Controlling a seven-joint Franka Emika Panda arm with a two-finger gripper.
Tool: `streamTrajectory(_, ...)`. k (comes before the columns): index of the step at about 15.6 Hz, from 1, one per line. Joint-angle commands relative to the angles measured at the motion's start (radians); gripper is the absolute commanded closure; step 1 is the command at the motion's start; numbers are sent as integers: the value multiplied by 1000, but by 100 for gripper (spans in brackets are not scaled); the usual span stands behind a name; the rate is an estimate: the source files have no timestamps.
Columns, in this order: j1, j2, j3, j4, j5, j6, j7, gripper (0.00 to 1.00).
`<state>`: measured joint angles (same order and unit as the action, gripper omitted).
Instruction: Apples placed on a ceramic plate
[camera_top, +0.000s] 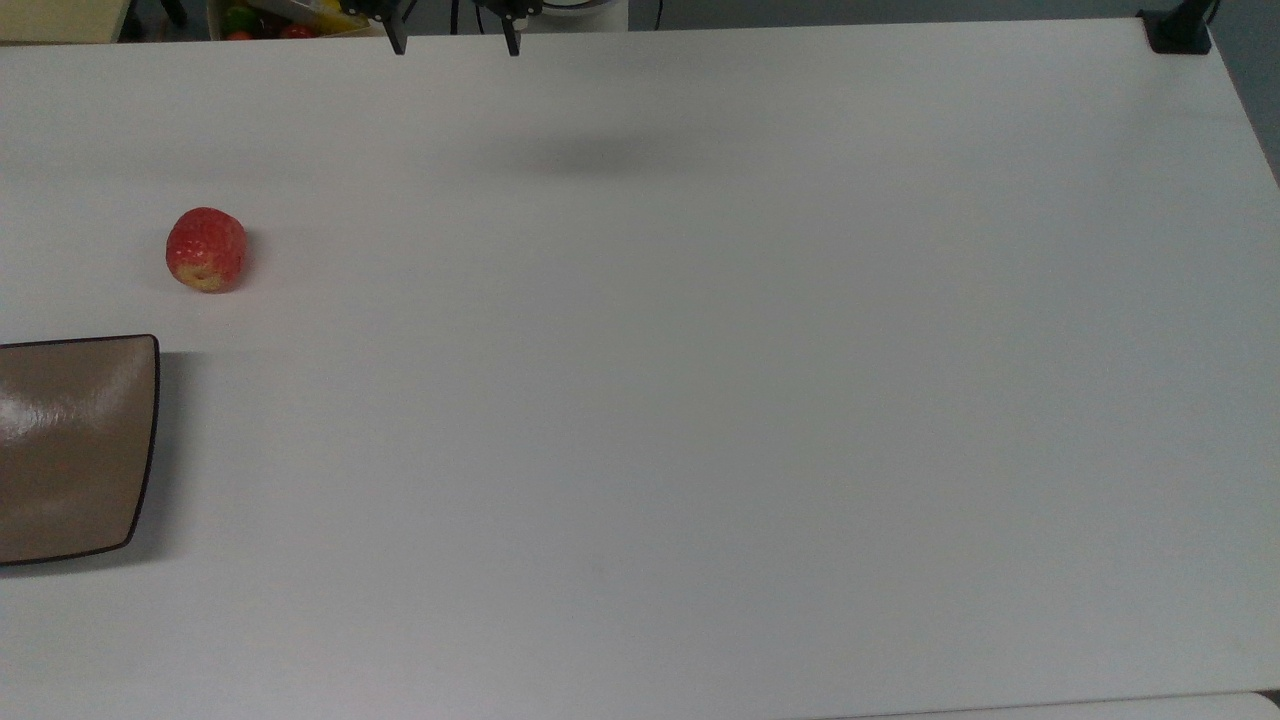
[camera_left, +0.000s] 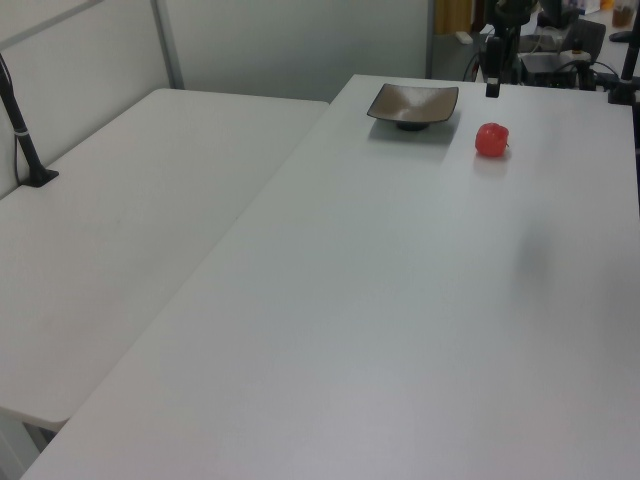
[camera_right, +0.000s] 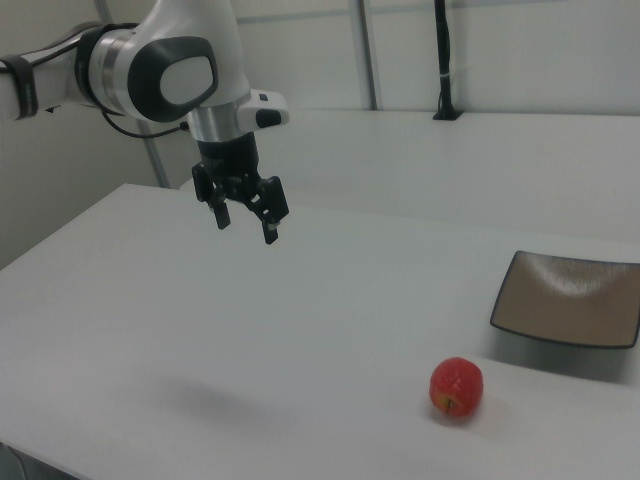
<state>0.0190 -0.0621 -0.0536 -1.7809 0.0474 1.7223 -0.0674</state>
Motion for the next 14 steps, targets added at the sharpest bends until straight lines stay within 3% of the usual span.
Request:
streamTrajectory(1, 3, -38, -17, -26, 5, -1, 9, 0)
streamTrajectory(14, -105, -41, -54, -52, -32, 138, -3, 0)
